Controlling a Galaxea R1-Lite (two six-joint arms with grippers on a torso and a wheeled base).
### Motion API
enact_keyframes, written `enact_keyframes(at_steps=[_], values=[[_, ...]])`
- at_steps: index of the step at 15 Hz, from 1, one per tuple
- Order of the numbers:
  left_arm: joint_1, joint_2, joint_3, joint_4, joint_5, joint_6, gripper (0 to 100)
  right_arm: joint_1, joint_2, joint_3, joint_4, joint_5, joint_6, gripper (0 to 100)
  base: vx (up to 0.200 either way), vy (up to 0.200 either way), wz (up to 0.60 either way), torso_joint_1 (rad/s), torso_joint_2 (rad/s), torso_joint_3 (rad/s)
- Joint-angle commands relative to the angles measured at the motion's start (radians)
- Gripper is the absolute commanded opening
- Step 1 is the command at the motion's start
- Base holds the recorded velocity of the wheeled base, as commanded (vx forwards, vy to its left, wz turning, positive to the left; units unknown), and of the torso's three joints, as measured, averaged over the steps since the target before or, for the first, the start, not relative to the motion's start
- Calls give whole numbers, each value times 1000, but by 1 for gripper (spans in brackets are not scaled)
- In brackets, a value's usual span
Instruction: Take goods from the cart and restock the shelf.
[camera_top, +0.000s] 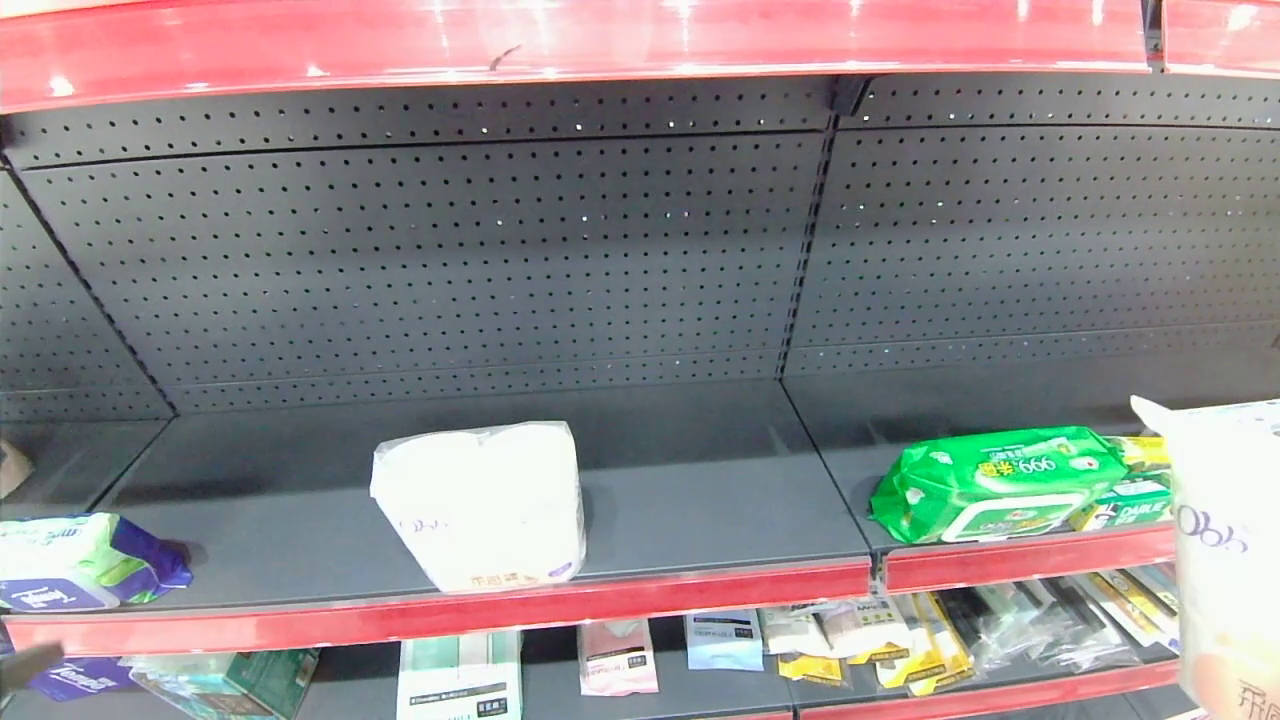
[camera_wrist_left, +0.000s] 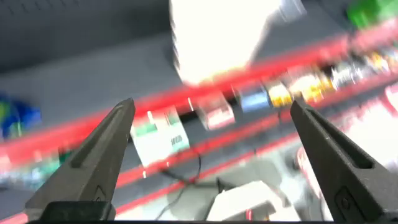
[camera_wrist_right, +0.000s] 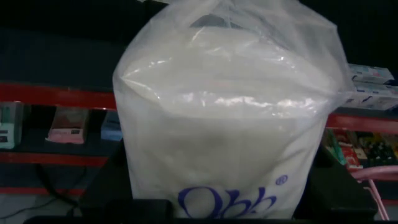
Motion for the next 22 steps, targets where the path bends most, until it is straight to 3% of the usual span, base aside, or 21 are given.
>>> enact_keyframes(at_steps=[1,2,4,8,9,12,22], values=[[-55,-383,-42,246,51,42,100,-2,91,-44,-5,19,-1,0,0,0,0,0,0,0],[-57,-384,-38,246,113,42,100,-4,121,-77,-7,30,0,0,0,0,0,0,0,0],[-55,-386,-38,244,173,42,100,-2,167,-136,-7,47,-1,0,0,0,0,0,0,0],[-57,-391,-41,238,176,47,100,-4,181,-159,-5,68,3,0,0,0,0,0,0,0],[-57,-384,-41,237,175,61,100,-4,183,-157,-5,70,5,0,0,0,0,0,0,0],[-60,-378,-36,238,169,85,100,-5,190,-154,-5,70,6,0,0,0,600,4,5,6],[-65,-378,-36,237,169,87,100,-7,250,-154,-7,71,29,0,0,0,540,3,1,1]])
